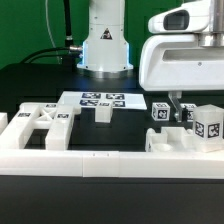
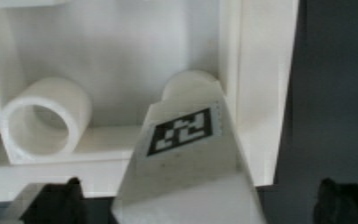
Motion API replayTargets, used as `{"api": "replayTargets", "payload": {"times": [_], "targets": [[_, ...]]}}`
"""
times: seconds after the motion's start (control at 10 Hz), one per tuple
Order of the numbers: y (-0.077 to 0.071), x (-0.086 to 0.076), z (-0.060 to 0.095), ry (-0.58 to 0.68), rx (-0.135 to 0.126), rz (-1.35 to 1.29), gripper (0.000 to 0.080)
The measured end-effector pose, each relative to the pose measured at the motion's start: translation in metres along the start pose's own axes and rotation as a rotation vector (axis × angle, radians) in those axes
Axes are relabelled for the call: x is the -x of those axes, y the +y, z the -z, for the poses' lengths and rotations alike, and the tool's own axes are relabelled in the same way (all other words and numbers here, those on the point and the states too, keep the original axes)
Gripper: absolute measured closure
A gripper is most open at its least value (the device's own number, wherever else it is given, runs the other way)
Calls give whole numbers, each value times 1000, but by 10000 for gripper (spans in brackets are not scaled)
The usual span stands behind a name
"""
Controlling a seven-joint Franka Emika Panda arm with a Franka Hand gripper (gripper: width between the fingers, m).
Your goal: Assemble chair
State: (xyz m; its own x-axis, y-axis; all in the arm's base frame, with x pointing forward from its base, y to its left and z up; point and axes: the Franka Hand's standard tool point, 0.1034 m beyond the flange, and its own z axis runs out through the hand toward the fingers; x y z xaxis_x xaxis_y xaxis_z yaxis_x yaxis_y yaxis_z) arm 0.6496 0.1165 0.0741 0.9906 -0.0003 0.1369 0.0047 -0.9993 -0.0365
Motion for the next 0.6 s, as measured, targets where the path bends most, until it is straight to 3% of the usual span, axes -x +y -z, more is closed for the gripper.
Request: {"api": "replayTargets", "payload": {"times": [0.2,0.5,0.6], "targets": [[2,0,0,0,7,81,151],[2,0,0,0,7,55,513],[2,0,0,-1,7,55,513]]}}
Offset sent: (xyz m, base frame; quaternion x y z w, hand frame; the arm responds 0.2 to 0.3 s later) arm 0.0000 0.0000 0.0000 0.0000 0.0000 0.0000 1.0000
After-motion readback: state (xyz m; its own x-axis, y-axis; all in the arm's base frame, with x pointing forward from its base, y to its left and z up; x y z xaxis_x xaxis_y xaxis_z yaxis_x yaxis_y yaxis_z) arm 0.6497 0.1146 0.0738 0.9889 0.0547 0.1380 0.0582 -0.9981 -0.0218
